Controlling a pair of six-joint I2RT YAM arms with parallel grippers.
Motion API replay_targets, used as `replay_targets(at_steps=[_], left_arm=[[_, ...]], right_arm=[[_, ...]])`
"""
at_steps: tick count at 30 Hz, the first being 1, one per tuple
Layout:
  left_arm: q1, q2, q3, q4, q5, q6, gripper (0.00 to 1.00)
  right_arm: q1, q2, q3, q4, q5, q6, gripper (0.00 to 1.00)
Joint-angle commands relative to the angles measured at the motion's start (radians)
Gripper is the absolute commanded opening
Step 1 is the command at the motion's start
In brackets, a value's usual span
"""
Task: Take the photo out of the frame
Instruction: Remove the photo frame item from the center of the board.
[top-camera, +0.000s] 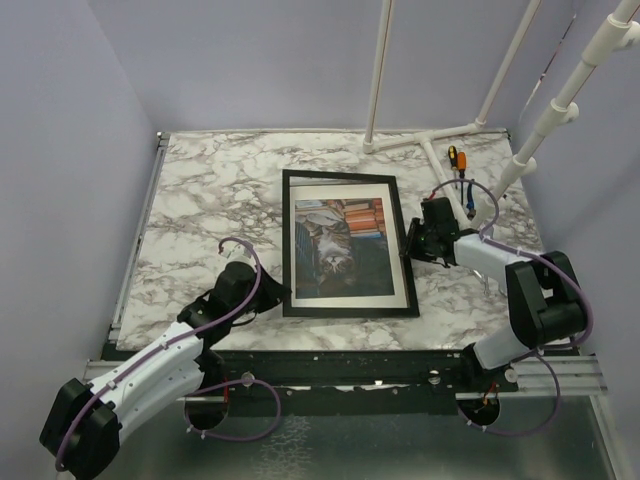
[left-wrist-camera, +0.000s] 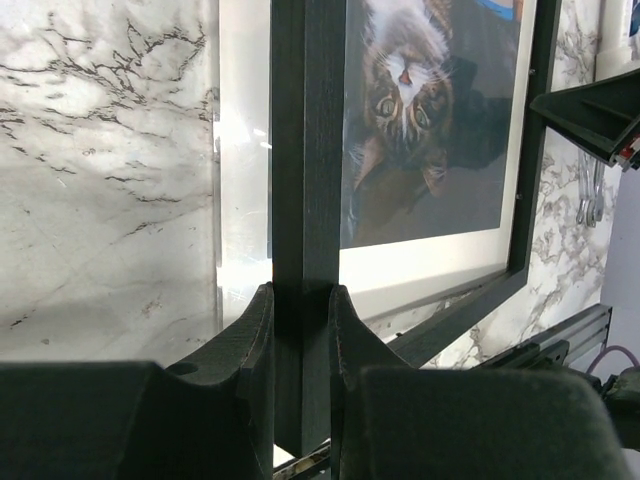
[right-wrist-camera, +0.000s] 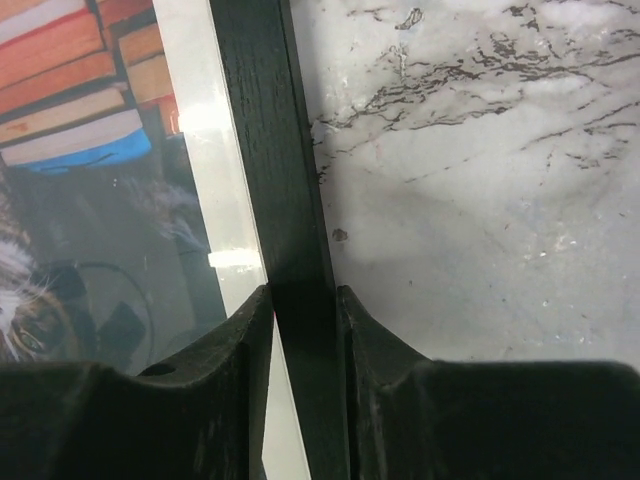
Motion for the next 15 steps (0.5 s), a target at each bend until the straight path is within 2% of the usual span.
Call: replay_targets(at_steps=[1, 2, 5, 8, 15], left_arm=[[-0.002, 0.008, 0.013, -0.077, -0.059, 0.062, 0.17], [-0.002, 0.006, 0.014, -0.080, -0.065, 0.059, 0.18], [-0.002, 0.009, 0.013, -0.083, -0.084, 0.048, 0.22], [-0.002, 0.030, 0.014, -0.083, -0.110, 0.042, 0.23], [-0.002, 0.038, 0.022, -0.092, -0.173, 0.040, 0.24]], right_arm=[[0.008, -0.061, 0.007, -0.051, 0.047, -0.007, 0.29], [0.009, -0.077, 0.009, -0.053, 0.038, -0.019, 0.29], [0.045, -0.104, 0.049, -0.091, 0.047, -0.047, 0.17], [0.098, -0.114, 0.097, -0.146, 0.120, -0.051, 0.11], [0.118, -0.144, 0.134, -0.176, 0.125, -0.046, 0.10]])
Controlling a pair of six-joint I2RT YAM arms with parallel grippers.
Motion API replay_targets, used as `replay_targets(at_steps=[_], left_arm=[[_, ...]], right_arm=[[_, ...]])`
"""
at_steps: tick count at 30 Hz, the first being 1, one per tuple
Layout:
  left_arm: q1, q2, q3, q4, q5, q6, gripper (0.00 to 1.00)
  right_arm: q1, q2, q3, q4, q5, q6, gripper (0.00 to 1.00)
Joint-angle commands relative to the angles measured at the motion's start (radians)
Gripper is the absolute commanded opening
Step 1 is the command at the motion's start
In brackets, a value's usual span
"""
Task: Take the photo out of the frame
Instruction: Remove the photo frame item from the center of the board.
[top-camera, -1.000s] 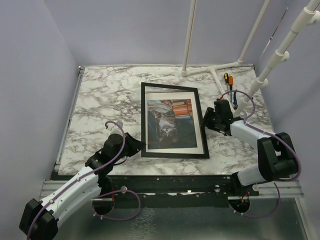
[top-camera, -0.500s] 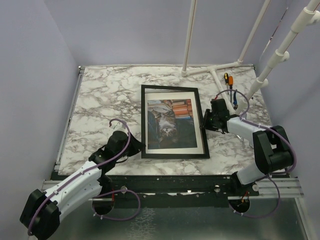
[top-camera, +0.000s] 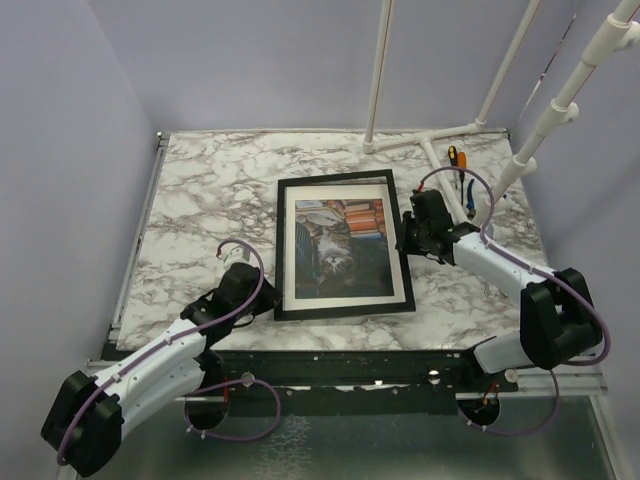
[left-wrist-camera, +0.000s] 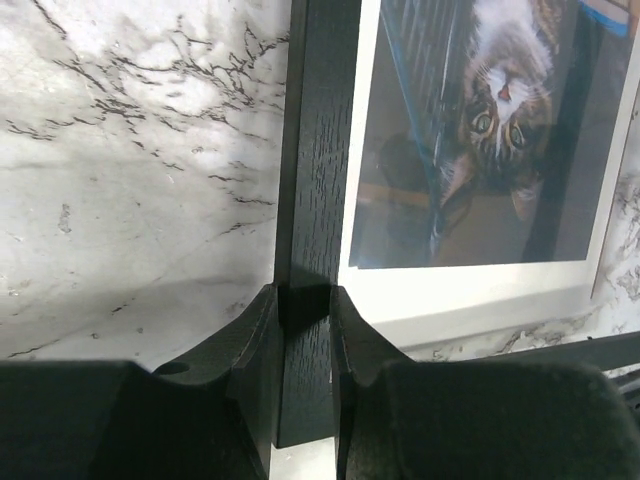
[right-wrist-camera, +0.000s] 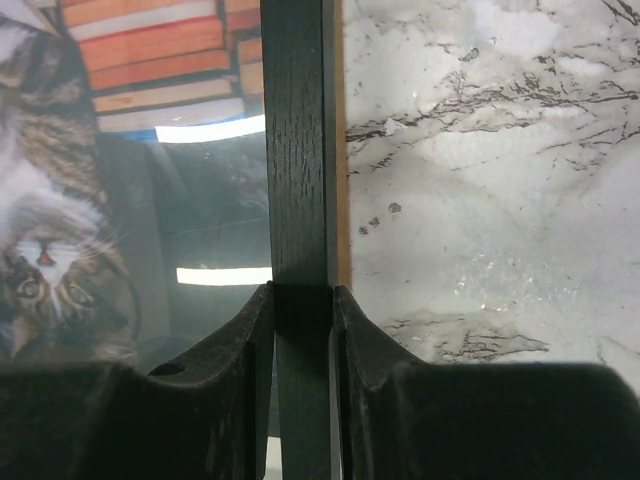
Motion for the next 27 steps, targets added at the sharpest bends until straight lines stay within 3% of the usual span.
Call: replay_targets(at_steps=[1, 10, 14, 15, 27], left_arm=[[-0.002, -0.016, 0.024, -0.042, -0.094, 0.011, 0.24], [0.001, -0.056, 0.087, -0.202, -0.302, -0.034, 0.39], [0.002, 0.002, 0.166, -0.325, -0.422, -0.090, 0.68], [0.003, 0.011, 0.180, -0.329, -0.427, -0.093, 0.71], [0.005, -0.017, 0.389, -0.389, -0.473, 0.038, 0.77]], right_arm=[[0.009, -0.037, 0.053, -0.019, 0.006, 0.009, 0.09], [0.114, 0.020, 0.147, -0.017, 0.019, 0.075, 0.09], [0.186, 0.057, 0.166, 0.016, 0.048, 0.150, 0.09], [0.199, 0.065, 0.170, 0.024, 0.050, 0.174, 0.09], [0.380, 0.228, 0.292, 0.130, 0.093, 0.340, 0.09]])
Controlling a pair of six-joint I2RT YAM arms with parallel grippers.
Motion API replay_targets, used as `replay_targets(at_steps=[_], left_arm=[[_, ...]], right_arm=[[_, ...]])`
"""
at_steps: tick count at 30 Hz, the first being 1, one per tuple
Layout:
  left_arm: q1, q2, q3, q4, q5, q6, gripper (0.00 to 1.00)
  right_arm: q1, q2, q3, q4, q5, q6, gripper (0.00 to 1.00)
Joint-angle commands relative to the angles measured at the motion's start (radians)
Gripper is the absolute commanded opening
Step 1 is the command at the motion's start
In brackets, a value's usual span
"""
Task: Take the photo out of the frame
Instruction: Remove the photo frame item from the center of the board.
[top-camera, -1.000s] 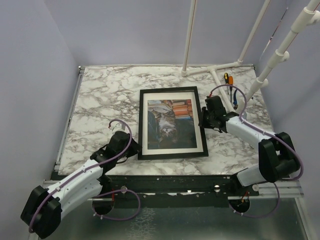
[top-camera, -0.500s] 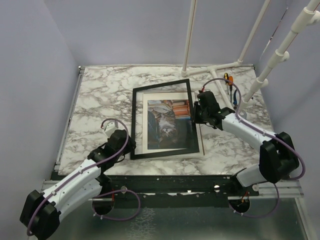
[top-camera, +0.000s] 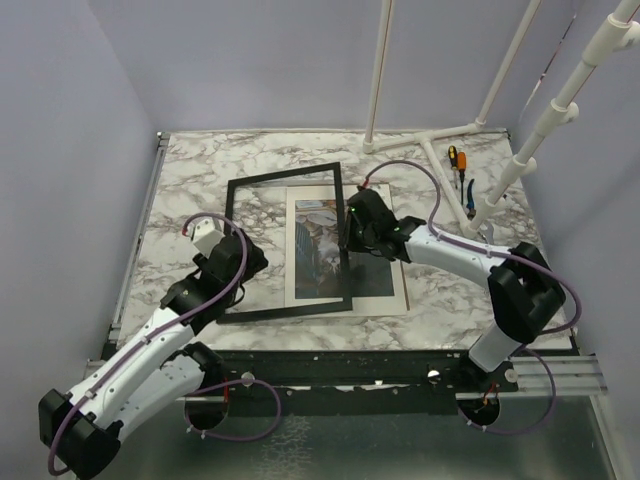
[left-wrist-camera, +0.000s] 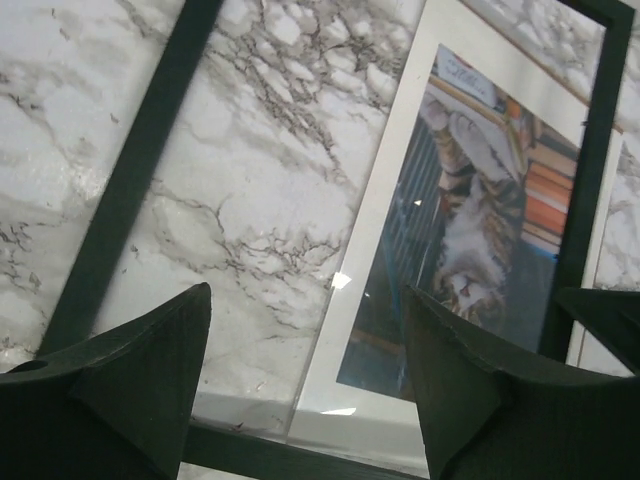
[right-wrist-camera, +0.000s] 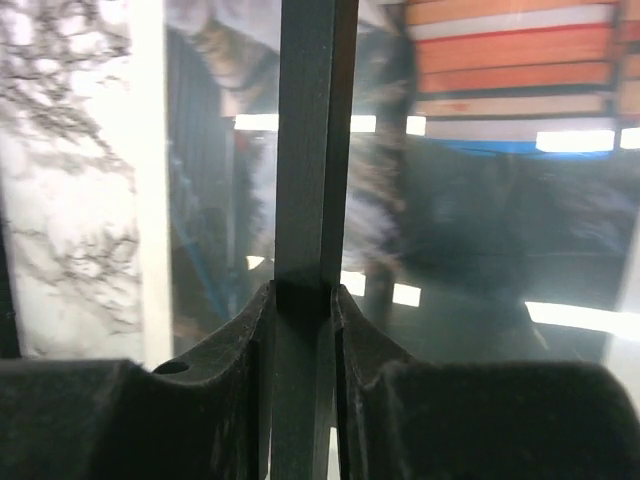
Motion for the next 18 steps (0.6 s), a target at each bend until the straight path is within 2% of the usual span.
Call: replay_targets(at_steps=[1, 5, 12, 15, 18], left_arm=[[0.006, 0.029, 0.065, -0.038, -0.027, 0.072, 0.77], [0.018, 0.074, 0.081, -0.020, 0.030, 0.100, 0.78], [0.068, 0.091, 0.095, 0.006, 0.094, 0.163, 0.78], [0.082, 0.099, 0.102, 0.012, 0.133, 0.191, 0.78], [0.082, 0.109, 0.101, 0.062, 0.237, 0.255, 0.78]], right_arm=[[0.066, 0.061, 0.064, 0.112, 0.038, 0.115, 0.09], [0.115, 0.125, 0.098, 0.148, 0.060, 0.175, 0.10], [0.159, 0.232, 0.195, 0.167, 0.019, 0.169, 0.12], [0.159, 0.223, 0.206, 0.135, 0.061, 0.166, 0.17], [0.158, 0.160, 0.170, 0.115, 0.140, 0.122, 0.22]])
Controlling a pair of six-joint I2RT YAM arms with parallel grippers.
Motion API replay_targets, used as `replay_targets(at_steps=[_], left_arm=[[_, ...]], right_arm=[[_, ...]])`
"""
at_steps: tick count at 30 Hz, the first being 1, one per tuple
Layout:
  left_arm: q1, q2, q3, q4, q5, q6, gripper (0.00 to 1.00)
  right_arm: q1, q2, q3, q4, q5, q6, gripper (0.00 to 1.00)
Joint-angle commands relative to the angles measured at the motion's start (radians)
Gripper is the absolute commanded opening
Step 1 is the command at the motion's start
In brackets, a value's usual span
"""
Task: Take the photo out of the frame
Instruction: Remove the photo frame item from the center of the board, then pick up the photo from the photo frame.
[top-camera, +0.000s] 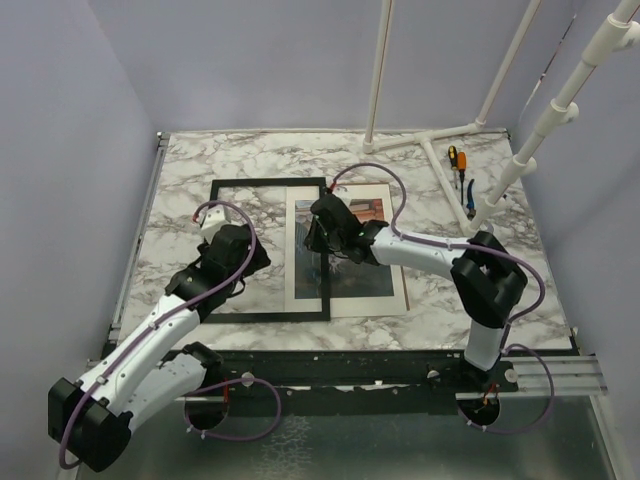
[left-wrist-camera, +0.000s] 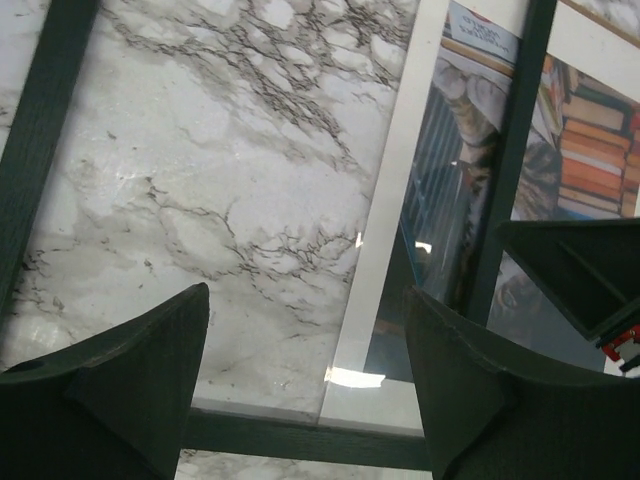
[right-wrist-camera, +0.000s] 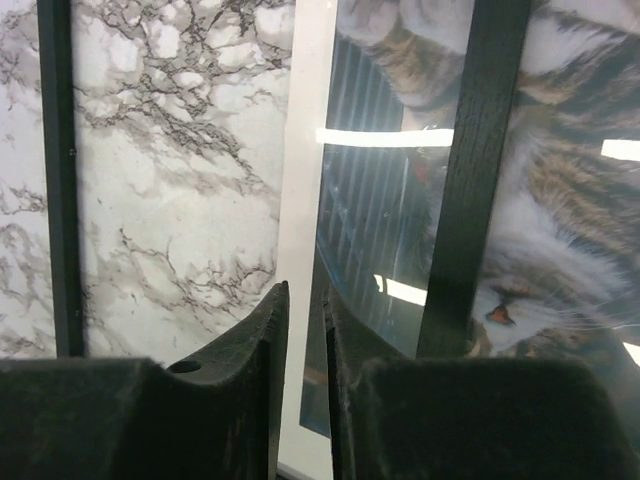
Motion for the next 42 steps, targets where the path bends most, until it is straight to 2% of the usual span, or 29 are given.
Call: replay_targets(at_steps=[1, 9, 11, 14, 16, 18, 20, 24, 27, 34, 42], left_arm=[[0.005, 0.022, 0.024, 0.079, 0.179, 0.110, 0.78], [-0.002, 0.150, -0.012, 0.266, 0.410, 0.115, 0.77], [-0.028, 0.181, -0.019, 0.332, 0.454, 0.103, 0.75], [-0.125, 0.247, 0.003, 0.399, 0.438, 0.110, 0.75], [-0.202, 0.306, 0.032, 0.422, 0.384, 0.133, 0.75], [-0.265, 0.365, 0.062, 0.446, 0.365, 0.156, 0.75], [-0.302, 0.422, 0.088, 0.472, 0.365, 0.176, 0.75], [-0.339, 0.521, 0.144, 0.510, 0.384, 0.214, 0.75], [-0.355, 0.571, 0.166, 0.534, 0.400, 0.241, 0.75], [-0.368, 0.613, 0.167, 0.581, 0.427, 0.281, 0.75], [-0.369, 0.586, 0.150, 0.594, 0.421, 0.282, 0.75]], right_arm=[[0.000, -0.086, -0.033, -0.031, 0.123, -0.044, 0.23], [-0.205, -0.332, -0.293, -0.062, -0.036, -0.130, 0.26], [-0.292, -0.397, -0.368, -0.063, -0.130, -0.154, 0.27], [-0.447, -0.494, -0.486, -0.067, -0.344, -0.172, 0.29], [-0.519, -0.582, -0.559, -0.085, -0.404, -0.186, 0.31], [-0.560, -0.679, -0.610, -0.133, -0.410, -0.192, 0.42], [-0.577, -0.747, -0.642, -0.184, -0.422, -0.187, 0.49], [-0.580, -0.810, -0.679, -0.281, -0.469, -0.138, 0.55], [-0.581, -0.863, -0.736, -0.309, -0.517, -0.110, 0.70], [-0.580, -0.965, -0.880, -0.305, -0.567, -0.057, 0.71], [-0.580, -0.912, -0.963, -0.200, -0.626, -0.023, 0.69]])
